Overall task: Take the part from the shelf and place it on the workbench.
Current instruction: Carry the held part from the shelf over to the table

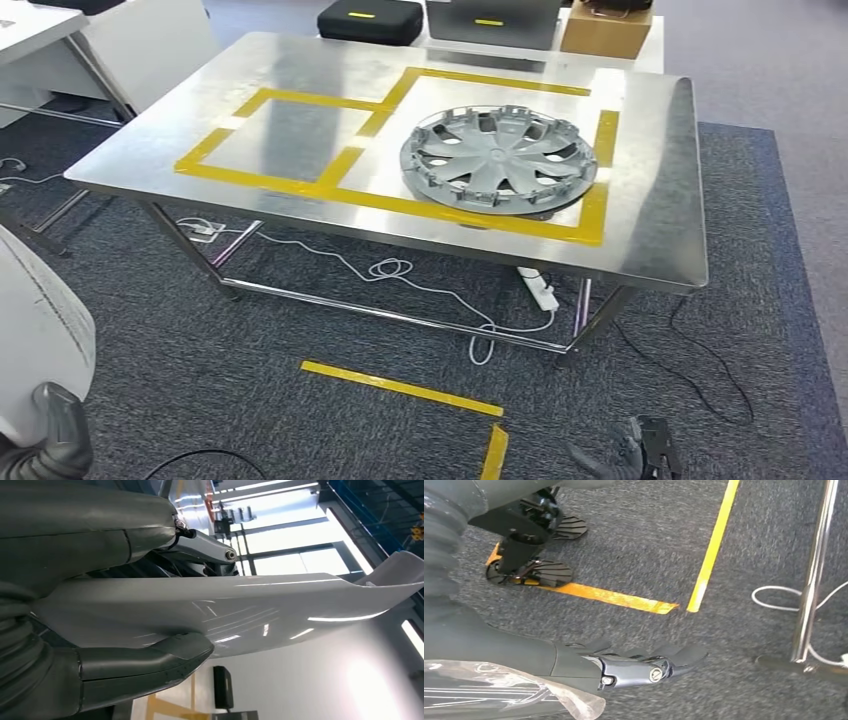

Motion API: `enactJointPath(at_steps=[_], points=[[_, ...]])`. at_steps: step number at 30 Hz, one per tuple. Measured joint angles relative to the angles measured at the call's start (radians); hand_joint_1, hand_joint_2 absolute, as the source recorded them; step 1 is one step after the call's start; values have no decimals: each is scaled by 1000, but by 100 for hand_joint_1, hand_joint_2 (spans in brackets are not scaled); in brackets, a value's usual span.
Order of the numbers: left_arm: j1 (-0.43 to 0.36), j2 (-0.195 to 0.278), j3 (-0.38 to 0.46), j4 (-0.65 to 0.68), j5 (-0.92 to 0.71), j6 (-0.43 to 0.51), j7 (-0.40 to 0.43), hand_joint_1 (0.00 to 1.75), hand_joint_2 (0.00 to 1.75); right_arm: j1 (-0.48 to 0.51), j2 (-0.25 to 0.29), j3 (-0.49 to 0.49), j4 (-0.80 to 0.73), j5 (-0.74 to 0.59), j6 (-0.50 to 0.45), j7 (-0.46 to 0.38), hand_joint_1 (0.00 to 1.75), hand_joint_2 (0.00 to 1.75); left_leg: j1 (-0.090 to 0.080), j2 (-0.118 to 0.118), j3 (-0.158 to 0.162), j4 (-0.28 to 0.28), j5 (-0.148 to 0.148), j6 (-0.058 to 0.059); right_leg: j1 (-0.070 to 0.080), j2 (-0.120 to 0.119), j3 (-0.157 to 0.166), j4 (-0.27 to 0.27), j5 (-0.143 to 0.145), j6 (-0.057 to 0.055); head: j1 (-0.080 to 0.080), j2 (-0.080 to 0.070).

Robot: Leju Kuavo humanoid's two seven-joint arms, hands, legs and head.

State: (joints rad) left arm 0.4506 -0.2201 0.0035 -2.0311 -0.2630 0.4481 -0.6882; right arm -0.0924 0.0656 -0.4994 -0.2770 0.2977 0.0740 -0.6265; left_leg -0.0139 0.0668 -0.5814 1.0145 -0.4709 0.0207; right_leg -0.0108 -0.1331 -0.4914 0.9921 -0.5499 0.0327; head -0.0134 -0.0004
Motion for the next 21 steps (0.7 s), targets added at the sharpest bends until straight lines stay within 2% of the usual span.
enactJointPath(at_steps=[1,3,4,5,6,7,8,10,11,12,13,15,17,18,19,21], points=[[1,1,-1,0,0,2,0,175,175,-3,0,-1,-1,0,0,-1,0,175,3,-13,2,-4,2,5,-2,14,2,5,-7,5,1,0],[0,2,-4,0,0,6,0,175,175,-7,1,-5,-2,-1,-2,-2,0,175,10,-37,7,-12,6,15,-5,75,-27,66,-44,13,6,0],[-1,3,-6,0,0,7,0,175,175,-5,3,-9,-2,-2,-4,-3,0,175,11,-50,7,-12,5,18,-5,108,-61,132,-74,14,9,0],[-1,4,-7,0,0,8,0,175,175,-2,4,-13,-2,-3,-6,-3,0,175,12,-64,8,-11,4,20,-5,123,-103,207,-100,15,10,0],[-1,5,-7,0,0,8,0,175,175,3,6,-16,-2,-4,-7,-3,0,175,11,-80,9,-11,3,21,-5,128,-142,269,-114,15,11,0],[-1,6,-7,0,0,8,0,175,175,6,7,-18,-2,-4,-8,-3,0,175,11,-97,11,-11,1,21,-5,130,-169,300,-107,15,11,0],[0,6,-7,0,0,8,0,175,175,8,8,-19,-2,-4,-9,-3,0,175,11,-113,15,-10,-1,21,-6,132,-175,285,-77,15,11,0],[0,8,-8,0,0,8,0,175,175,8,8,-23,-2,-4,-10,-3,0,175,13,-137,26,-9,-10,16,-8,141,-136,160,12,14,12,0],[0,8,-8,0,0,8,0,175,175,6,9,-24,-2,-4,-11,-4,0,175,12,-146,31,-7,-15,12,-9,148,-110,94,41,13,13,0],[0,8,-8,0,0,8,0,175,175,4,11,-26,-2,-4,-13,-5,0,175,12,-152,32,-4,-21,7,-9,156,-89,51,53,10,14,0],[1,9,-8,0,0,7,0,175,175,3,14,-28,-2,-3,-15,-7,0,175,11,-157,32,-3,-24,2,-7,161,-78,31,51,5,14,0],[3,10,-8,0,0,6,0,175,175,1,21,-32,-4,-2,-17,-12,0,175,13,-162,31,-3,-31,-8,-6,162,-70,26,42,-9,15,0],[3,10,-8,0,0,6,0,175,175,2,28,-38,-4,0,-15,-16,0,175,13,-137,27,21,-45,-18,-8,158,-60,24,36,-24,10,0],[2,10,-8,-1,0,6,0,175,175,3,31,-41,-5,1,-13,-19,0,175,13,-117,9,62,-64,-23,-10,154,-53,22,32,-31,8,0],[1,11,-8,-1,0,6,0,175,175,5,32,-44,-5,3,-11,-21,0,175,13,-97,-21,123,-88,-28,-9,149,-46,22,26,-36,5,0],[1,12,-8,0,2,6,0,175,175,8,32,-52,-5,9,-9,-23,0,175,15,-80,-103,260,-132,-33,-7,140,-32,22,13,-41,2,0]])
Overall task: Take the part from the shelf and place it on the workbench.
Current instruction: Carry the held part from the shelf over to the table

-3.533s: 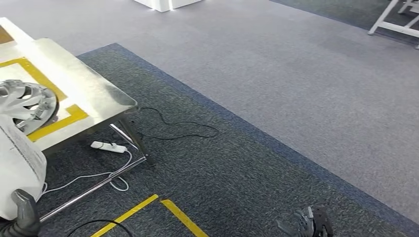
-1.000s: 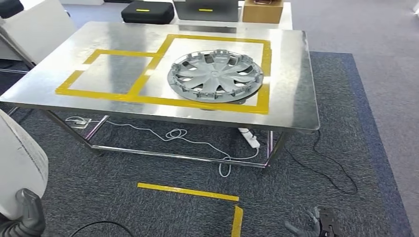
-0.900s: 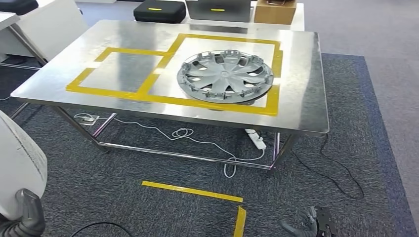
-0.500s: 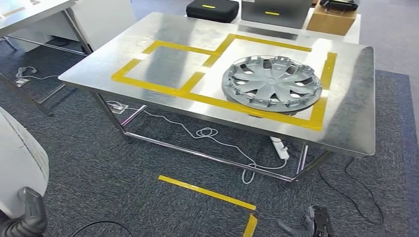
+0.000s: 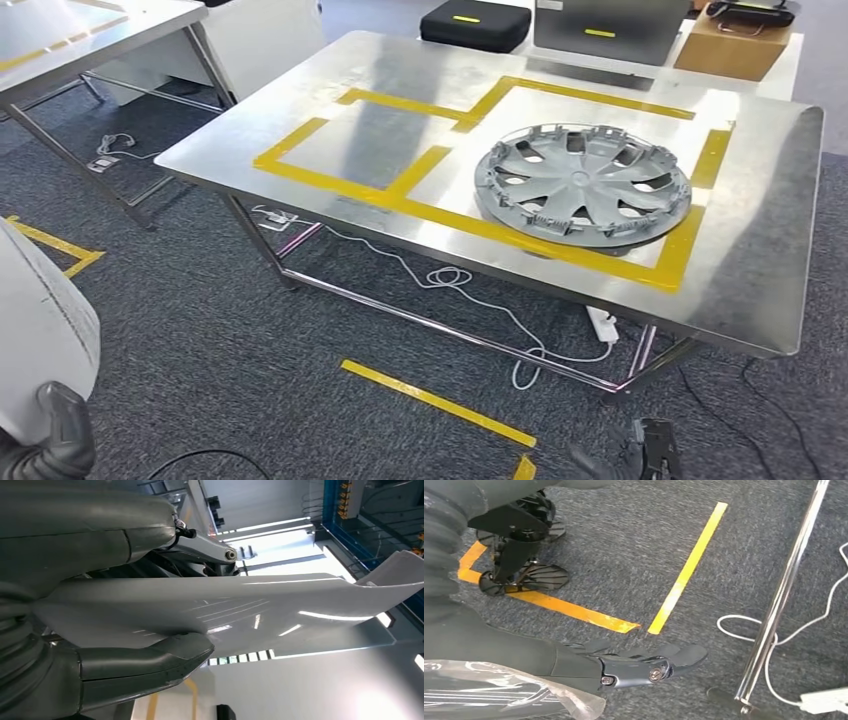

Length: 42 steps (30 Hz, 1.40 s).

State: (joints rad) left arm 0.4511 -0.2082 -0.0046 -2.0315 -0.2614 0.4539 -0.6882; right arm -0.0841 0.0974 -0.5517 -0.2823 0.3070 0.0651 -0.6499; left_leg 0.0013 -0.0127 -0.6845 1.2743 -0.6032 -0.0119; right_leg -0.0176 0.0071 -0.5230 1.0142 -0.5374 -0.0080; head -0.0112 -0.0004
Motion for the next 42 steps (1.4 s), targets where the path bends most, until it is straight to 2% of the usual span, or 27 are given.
enactJointPath(at_steps=[1,2,4,6,8,11,13,15,17,18,19,20,22,23,24,26,28,30,31,32,33,34,36,37,38,40,42], points=[[1,0,0,0,1,0,0,175,175,1,0,-4,0,3,1,-1,0,175,0,2,-28,37,1,0,1,-3,9,0,-8,0,0,0],[2,0,0,0,3,1,0,175,175,2,1,-8,0,6,2,-2,0,175,0,2,-39,37,25,3,2,-6,19,0,-16,1,0,0],[2,0,0,0,4,3,0,175,175,2,4,-14,0,10,5,-4,0,175,-5,4,-8,-72,117,17,3,-10,41,-1,-36,5,0,0],[2,0,0,-1,5,3,0,175,175,0,7,-19,-1,14,6,-6,0,175,-14,8,41,-188,163,34,5,-14,56,-7,-54,12,0,0],[2,1,0,-2,5,3,0,175,175,-1,10,-23,-1,19,7,-7,0,175,-21,10,65,-232,147,44,5,-20,69,-17,-57,24,1,0],[4,2,0,-3,5,3,0,175,175,-4,12,-31,-2,25,9,-9,0,175,-15,5,99,-271,140,54,4,-22,83,-5,-45,39,3,0],[2,3,0,-4,6,4,0,175,175,-10,12,-35,-2,27,11,-11,0,175,-11,4,126,-287,135,59,4,-15,24,84,-49,44,6,0],[1,3,-1,-4,6,4,0,175,175,-9,12,-39,-3,28,12,-12,0,175,-11,2,145,-291,117,62,4,-10,-73,205,-91,50,8,0],[3,3,-1,-4,6,4,0,175,175,-2,12,-41,-3,28,12,-12,0,175,-11,-1,173,-291,93,61,4,-9,-137,241,-139,54,8,0],[3,4,-1,-4,6,4,0,175,175,0,12,-42,-3,28,12,-12,0,175,-11,-2,193,-291,79,59,3,-9,-146,212,-133,55,8,0],[4,4,-1,-4,6,4,0,175,175,1,12,-43,-3,28,13,-12,0,175,-11,-3,212,-291,64,56,2,-9,-144,161,-99,56,8,0],[3,4,-1,-4,6,4,0,175,175,3,12,-45,-2,28,13,-12,0,175,-11,-3,231,-290,49,53,1,-10,-138,108,-35,55,8,0],[3,4,-1,-3,6,4,0,175,175,4,13,-47,-2,28,14,-12,0,175,-12,-4,253,-289,21,43,3,-12,-124,40,58,44,6,0],[3,4,-1,-3,6,4,0,175,175,4,13,-47,-2,28,15,-12,0,175,-12,-4,260,-287,13,38,6,-13,-118,32,77,35,5,0],[2,5,-1,-4,5,4,0,175,175,3,13,-47,-2,29,16,-12,0,175,-11,-5,261,-283,12,32,9,-12,-112,29,68,25,4,0],[1,5,-2,-4,5,4,0,175,175,0,13,-49,-2,29,19,-13,0,175,-8,-2,241,-233,27,22,8,-10,-94,23,62,12,4,0],[-1,6,-2,-4,5,2,0,175,175,-2,13,-55,-3,29,24,-13,0,175,-5,1,170,-114,30,12,4,-9,-72,15,53,0,3,0],[-1,6,-2,-4,8,-4,0,175,175,-2,12,-61,-3,31,29,-12,0,175,-1,2,84,-2,-28,4,4,-3,-51,9,40,-5,3,0],[-1,6,-2,-3,9,-8,0,175,175,-2,12,-63,-3,32,31,-12,0,175,1,2,53,24,-63,2,4,2,-40,9,32,-5,3,0],[-1,6,-2,-3,9,-12,0,175,175,-1,12,-64,-3,33,34,-12,0,175,2,2,32,26,-84,1,4,10,-29,8,23,-4,3,0],[-1,6,-2,-3,9,-15,0,175,175,0,13,-65,-3,35,36,-12,0,175,2,2,25,1,-76,2,4,19,-17,8,14,-3,2,0],[-1,6,-2,-3,10,-17,0,175,175,0,13,-65,-3,36,38,-12,0,175,3,0,27,-46,-39,4,3,28,-5,8,6,-1,3,0],[-1,6,-2,-3,10,-21,0,175,175,-1,14,-66,-3,38,40,-11,0,175,2,-20,39,-162,79,10,3,47,8,9,-10,7,2,0],[0,6,-2,-3,10,-23,0,175,175,-2,14,-67,-3,39,41,-11,0,175,1,-30,43,-201,121,14,3,56,10,9,-17,13,2,0],[0,6,-2,-3,9,-24,0,175,175,-1,14,-68,-3,41,41,-10,0,175,-1,-38,45,-221,147,17,2,64,8,8,-22,19,2,0],[-1,6,-2,-3,9,-25,0,175,175,0,14,-72,-3,43,42,-9,0,175,-2,-32,49,-231,154,26,0,76,8,2,-29,32,2,0],[-3,5,-2,-4,8,-27,0,175,175,0,14,-76,-4,44,42,-9,0,175,0,-16,62,-245,157,37,1,55,0,20,-48,42,4,0]])
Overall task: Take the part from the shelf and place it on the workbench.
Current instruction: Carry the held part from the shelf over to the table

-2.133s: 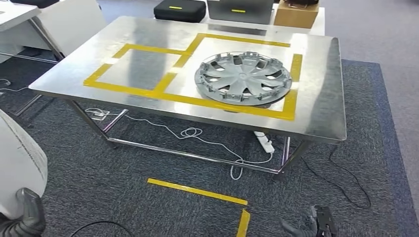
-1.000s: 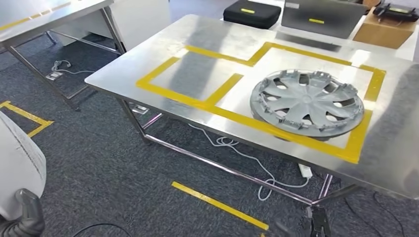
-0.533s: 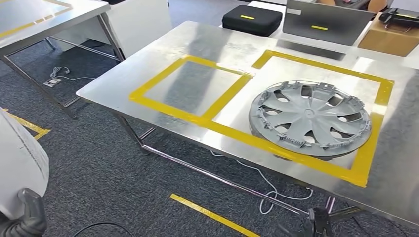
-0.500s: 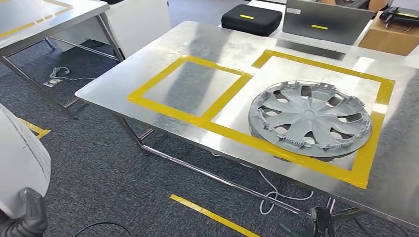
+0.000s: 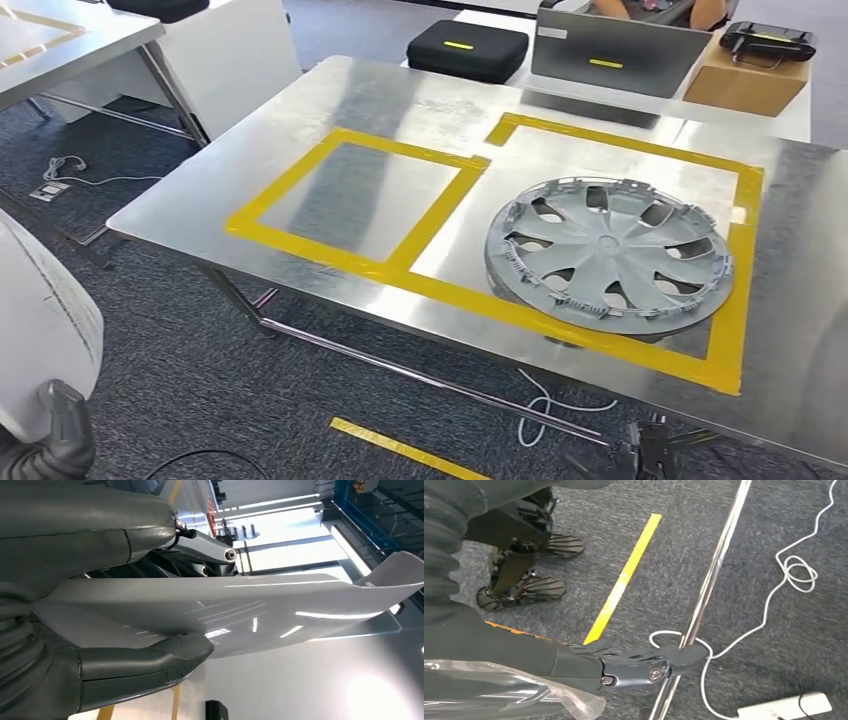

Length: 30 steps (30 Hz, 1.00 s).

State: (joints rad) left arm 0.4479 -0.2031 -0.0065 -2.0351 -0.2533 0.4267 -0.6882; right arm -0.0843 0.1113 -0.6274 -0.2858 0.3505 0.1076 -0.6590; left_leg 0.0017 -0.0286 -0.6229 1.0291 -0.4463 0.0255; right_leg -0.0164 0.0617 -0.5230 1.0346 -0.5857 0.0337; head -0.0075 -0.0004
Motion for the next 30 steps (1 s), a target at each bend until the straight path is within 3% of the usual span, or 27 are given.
enactJointPath(at_steps=[1,3,4,5,6,7,9,11,13,15,17,19,20,21,22,23,24,26,27,29,30], points=[[0,-1,0,0,0,-1,0,175,175,-2,0,-2,0,1,1,0,0,175,2,9,6,-7,0,6,2,-19,-19,39,-23,3,1,0],[0,-1,0,0,0,-5,0,175,175,-5,0,-5,0,1,2,0,0,175,0,25,11,-9,-6,15,3,-48,-90,162,-78,7,4,0],[0,-2,0,0,0,-9,0,175,175,-5,0,-6,0,2,2,0,0,175,-2,33,13,-9,-10,18,3,-52,-128,221,-94,9,4,0],[0,-2,0,0,-1,-15,0,175,175,-4,0,-9,0,3,2,0,0,175,-3,41,16,-9,-14,19,3,-54,-153,251,-91,9,4,0],[0,-2,0,0,-1,-21,0,175,175,-3,0,-11,0,4,2,1,0,175,-4,48,20,-9,-18,19,4,-55,-162,249,-72,9,4,0],[0,-2,0,0,-1,-28,0,175,175,-2,0,-14,0,6,2,1,0,175,-5,56,27,-9,-23,18,4,-60,-150,207,-34,8,4,0],[0,-3,1,0,-1,-39,0,175,175,-3,0,-18,0,11,3,2,0,175,-9,72,43,-8,-35,13,8,-91,-92,71,44,0,4,0],[0,-5,1,0,-1,-48,0,175,175,-6,0,-20,0,15,5,3,0,175,-14,86,53,-6,-45,4,14,-111,-52,-12,78,-10,3,0],[0,-6,2,0,-1,-54,0,175,175,-5,0,-21,0,16,6,3,0,175,-15,100,57,-7,-47,-4,15,-96,-48,-19,80,-18,3,0],[0,-7,2,0,-1,-57,0,175,175,-3,1,-22,0,17,8,4,0,175,-13,93,55,4,-61,-16,9,-80,-44,-26,86,-27,2,0],[0,-7,3,1,-1,-60,0,175,175,-3,1,-25,0,17,9,5,0,175,-8,63,24,84,-112,-29,2,-63,-38,-31,89,-32,-3,0],[1,-8,5,4,-1,-63,0,175,175,-4,1,-28,0,18,10,6,0,175,-1,44,-36,216,-170,-37,1,-43,-37,-31,89,-34,-5,0],[1,-8,5,5,-1,-64,0,175,175,-4,1,-30,0,18,11,6,0,175,2,41,-56,257,-178,-39,1,-32,-37,-31,89,-34,-6,0],[1,-8,6,6,-1,-67,0,175,175,-3,1,-31,0,18,11,6,0,175,3,40,-61,263,-167,-40,0,-20,-36,-31,89,-34,-5,0],[1,-8,6,6,-1,-69,0,175,175,-2,1,-32,0,18,12,6,0,175,5,37,-48,232,-138,-39,0,-8,-35,-31,88,-33,-6,0],[1,-9,7,7,-1,-73,0,175,175,-2,1,-33,0,19,12,6,0,175,6,24,-18,167,-98,-37,-1,5,-33,-31,88,-32,-6,0],[1,-10,8,7,-1,-76,0,175,175,-3,1,-33,0,19,12,6,0,175,9,0,13,100,-69,-34,-1,17,-32,-31,87,-29,-5,0],[1,-14,12,8,-1,-81,0,175,175,-5,1,-34,0,19,13,6,0,175,11,-40,55,3,-43,-28,-4,39,-37,-29,87,-17,-4,0],[1,-16,13,9,-2,-86,0,175,175,-5,1,-35,0,21,13,7,0,175,9,-46,59,-8,-48,-25,-6,48,-42,-30,89,-9,-4,0],[0,-22,19,12,-5,-100,0,175,175,-2,1,-37,0,24,14,8,0,175,8,-27,62,-17,-45,-13,-11,63,-52,-35,93,7,-4,0],[0,-25,22,13,-7,-107,0,175,175,0,1,-38,0,27,15,9,0,175,8,-16,65,-24,-42,-6,-10,52,-59,-28,86,13,-3,0]])
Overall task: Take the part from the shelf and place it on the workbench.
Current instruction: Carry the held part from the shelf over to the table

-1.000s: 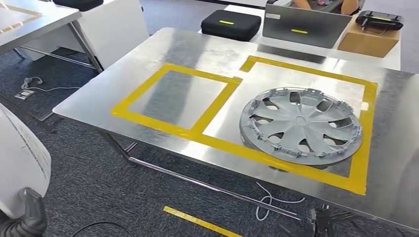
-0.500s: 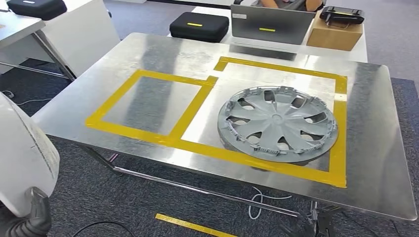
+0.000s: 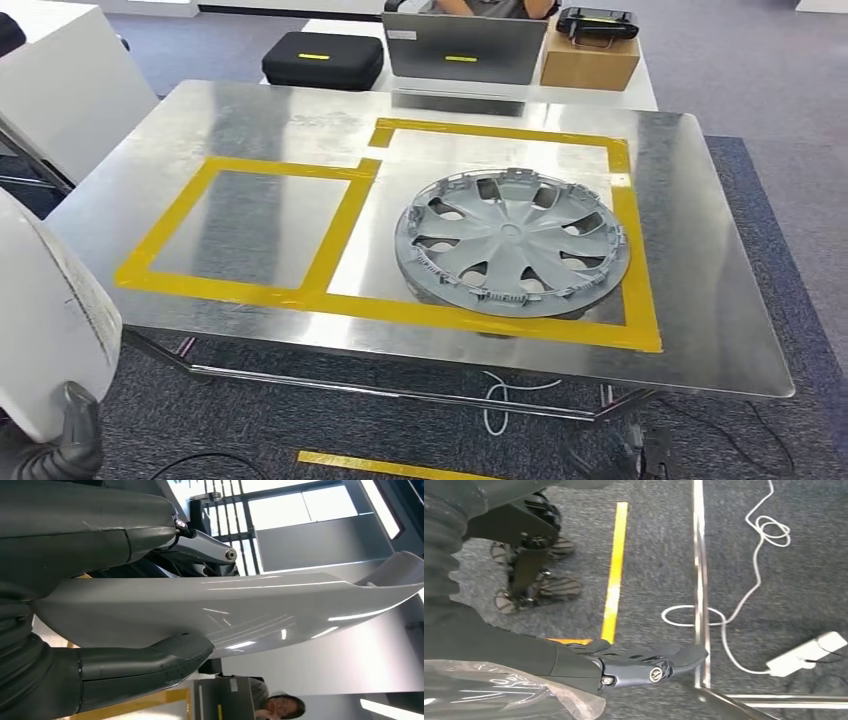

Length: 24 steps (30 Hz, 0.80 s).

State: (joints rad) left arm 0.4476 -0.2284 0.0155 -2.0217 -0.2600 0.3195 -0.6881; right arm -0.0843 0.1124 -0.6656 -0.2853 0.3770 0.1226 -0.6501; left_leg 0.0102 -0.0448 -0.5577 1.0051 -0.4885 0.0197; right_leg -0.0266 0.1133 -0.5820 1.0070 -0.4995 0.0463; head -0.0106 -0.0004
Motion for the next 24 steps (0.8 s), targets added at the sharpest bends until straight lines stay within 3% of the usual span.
enactJointPath(at_steps=[1,3,5,6,7,8,10,12,14,16,18,20,21,22,24], points=[[0,-4,3,1,-2,-5,0,175,175,0,0,0,0,2,1,1,0,175,1,13,3,-7,3,7,2,-23,-15,25,-16,3,3,0],[1,-10,8,4,-4,-9,0,175,175,-4,0,-1,0,4,1,2,0,175,-2,41,6,-13,3,17,7,-82,-71,139,-76,6,8,0],[1,-13,12,9,-4,-9,0,175,175,-4,0,-1,0,4,2,2,0,175,-9,68,6,-12,0,21,7,-106,-129,258,-120,8,9,0],[1,-14,14,12,-4,-9,0,175,175,-3,0,-1,0,4,1,2,0,175,-12,81,7,-12,-1,22,7,-109,-134,271,-115,7,9,0],[1,-16,15,14,-4,-9,0,175,175,-1,0,-1,0,4,1,2,0,175,-14,92,9,-12,-3,23,7,-113,-120,247,-94,5,9,0],[1,-17,16,15,-4,-9,0,175,175,0,0,-2,0,4,1,2,0,175,-16,103,12,-12,-5,22,9,-122,-83,181,-59,1,9,0],[1,-19,18,17,-4,-9,0,175,175,-3,0,-2,0,4,1,2,0,175,-21,123,20,-11,-11,18,17,-164,-4,41,-12,-11,8,0],[0,-22,22,19,-5,-13,0,175,175,-5,0,-3,0,4,1,2,0,175,-25,139,24,-9,-15,9,24,-184,28,-15,-2,-21,8,0],[-1,-26,27,21,-8,-25,0,175,175,-3,0,-4,0,6,1,2,0,175,-24,153,27,-9,-18,-1,24,-163,26,-17,3,-28,8,0],[-2,-32,35,23,-13,-43,0,175,175,-2,0,-6,0,7,1,2,0,175,-21,126,21,21,-46,-14,17,-143,29,-22,8,-36,5,0],[-2,-39,48,25,-20,-60,0,175,175,-5,0,-8,0,9,3,2,0,175,-14,76,-22,129,-109,-25,13,-121,32,-25,12,-43,2,0],[-1,-44,62,28,-25,-69,0,175,175,-6,0,-9,0,10,4,2,0,175,-8,57,-80,257,-160,-29,12,-95,31,-24,13,-45,1,0],[-1,-47,67,30,-25,-71,0,175,175,-4,0,-9,0,10,5,2,0,175,-6,54,-93,282,-158,-30,12,-80,31,-23,13,-45,1,0],[-1,-49,72,31,-25,-73,0,175,175,-3,0,-10,0,10,5,3,0,175,-4,52,-89,268,-136,-30,12,-66,31,-21,13,-45,1,0],[-2,-53,78,31,-25,-75,0,175,175,-2,1,-10,0,10,6,3,0,175,0,29,-35,141,-58,-28,11,-37,32,-18,11,-42,1,0]])
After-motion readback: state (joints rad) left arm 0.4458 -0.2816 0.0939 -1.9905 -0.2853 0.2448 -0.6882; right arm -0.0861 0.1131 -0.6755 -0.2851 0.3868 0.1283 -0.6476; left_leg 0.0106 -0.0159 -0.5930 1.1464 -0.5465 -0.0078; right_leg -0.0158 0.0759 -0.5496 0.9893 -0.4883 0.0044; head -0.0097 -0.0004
